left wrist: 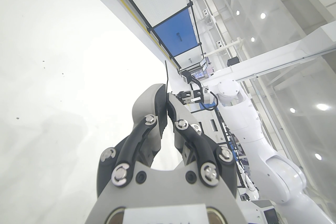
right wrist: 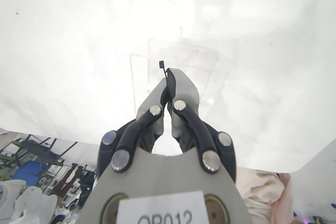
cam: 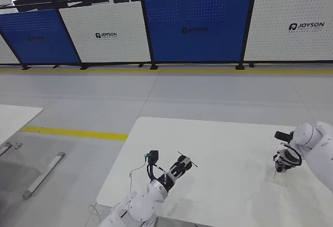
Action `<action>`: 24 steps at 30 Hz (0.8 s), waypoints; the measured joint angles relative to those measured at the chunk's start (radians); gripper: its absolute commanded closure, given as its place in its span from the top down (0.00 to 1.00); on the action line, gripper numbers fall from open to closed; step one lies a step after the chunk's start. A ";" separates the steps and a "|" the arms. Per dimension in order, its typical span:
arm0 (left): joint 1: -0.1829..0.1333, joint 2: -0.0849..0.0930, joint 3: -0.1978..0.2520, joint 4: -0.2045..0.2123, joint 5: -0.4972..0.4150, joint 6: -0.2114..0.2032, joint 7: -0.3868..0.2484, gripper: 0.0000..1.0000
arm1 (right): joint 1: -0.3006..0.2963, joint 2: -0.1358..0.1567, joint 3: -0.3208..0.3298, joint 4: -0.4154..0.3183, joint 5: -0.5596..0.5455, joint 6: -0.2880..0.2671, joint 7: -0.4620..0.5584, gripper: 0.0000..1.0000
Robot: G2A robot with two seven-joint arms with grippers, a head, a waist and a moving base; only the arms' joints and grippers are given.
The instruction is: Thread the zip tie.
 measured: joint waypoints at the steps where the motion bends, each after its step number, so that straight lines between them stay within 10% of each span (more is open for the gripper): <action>1: 0.000 0.000 0.000 0.000 0.000 0.000 0.000 0.00 | -0.004 0.004 0.003 -0.013 -0.004 0.002 0.002 0.00; 15: 0.000 0.000 0.000 0.000 0.000 0.000 0.000 0.00 | -0.126 0.139 0.150 -0.332 -0.073 0.082 0.004 0.00; 24: 0.000 0.000 0.000 0.000 0.000 0.000 0.000 0.00 | -0.130 0.142 0.157 -0.341 -0.073 0.086 0.003 0.00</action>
